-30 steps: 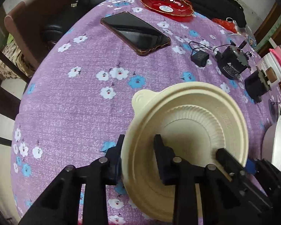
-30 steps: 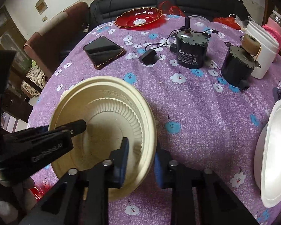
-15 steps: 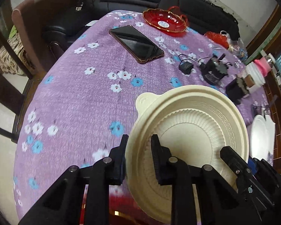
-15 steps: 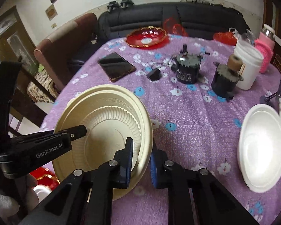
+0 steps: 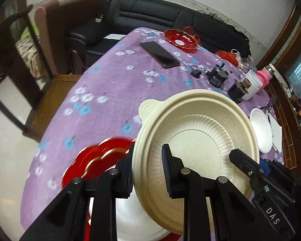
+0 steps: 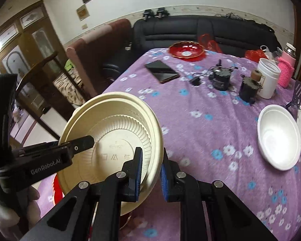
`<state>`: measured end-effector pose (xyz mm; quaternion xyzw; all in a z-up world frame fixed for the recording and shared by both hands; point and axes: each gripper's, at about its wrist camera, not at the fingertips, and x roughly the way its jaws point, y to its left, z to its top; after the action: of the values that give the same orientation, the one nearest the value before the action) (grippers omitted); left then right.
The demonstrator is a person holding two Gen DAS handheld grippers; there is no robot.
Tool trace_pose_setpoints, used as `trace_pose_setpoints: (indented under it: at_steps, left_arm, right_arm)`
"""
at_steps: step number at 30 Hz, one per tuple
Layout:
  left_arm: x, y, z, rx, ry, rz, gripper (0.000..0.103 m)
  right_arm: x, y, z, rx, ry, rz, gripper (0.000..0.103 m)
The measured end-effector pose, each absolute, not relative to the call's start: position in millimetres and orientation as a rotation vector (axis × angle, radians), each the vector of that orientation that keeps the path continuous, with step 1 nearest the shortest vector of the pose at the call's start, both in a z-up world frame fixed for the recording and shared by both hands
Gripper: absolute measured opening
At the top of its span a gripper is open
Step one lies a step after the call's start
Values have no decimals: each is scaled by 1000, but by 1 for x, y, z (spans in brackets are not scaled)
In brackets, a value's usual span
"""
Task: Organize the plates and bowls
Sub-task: 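Lift the beige bowl and carry it over the white plate, then lower the beige bowl onto the white plate and open the right gripper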
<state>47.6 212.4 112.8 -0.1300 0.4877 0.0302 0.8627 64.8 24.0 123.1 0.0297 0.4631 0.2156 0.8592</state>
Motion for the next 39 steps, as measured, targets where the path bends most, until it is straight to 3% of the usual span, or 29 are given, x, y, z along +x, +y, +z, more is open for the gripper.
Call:
trace_pose_setpoints:
  at_steps: [18,21,26,31,39]
  left_arm:
    - [-8,257,73,-318,1000,183,23]
    - [-11,259,73,-324,983,189,30]
    - [-15,258,76,-303,949,216,50]
    - [-26,260,83,-324,908,210,58]
    - [-53,252,106,-329,819,197,68]
  right_arm:
    - [28,75,74,11,1072,518,21]
    - [26,80,70,0,1065,511,21]
    - [20,87,72,-45,1034,502,22]
    - [17,87,72,-65,1007,491,53]
    - [6,83,90,-47,909,495,61]
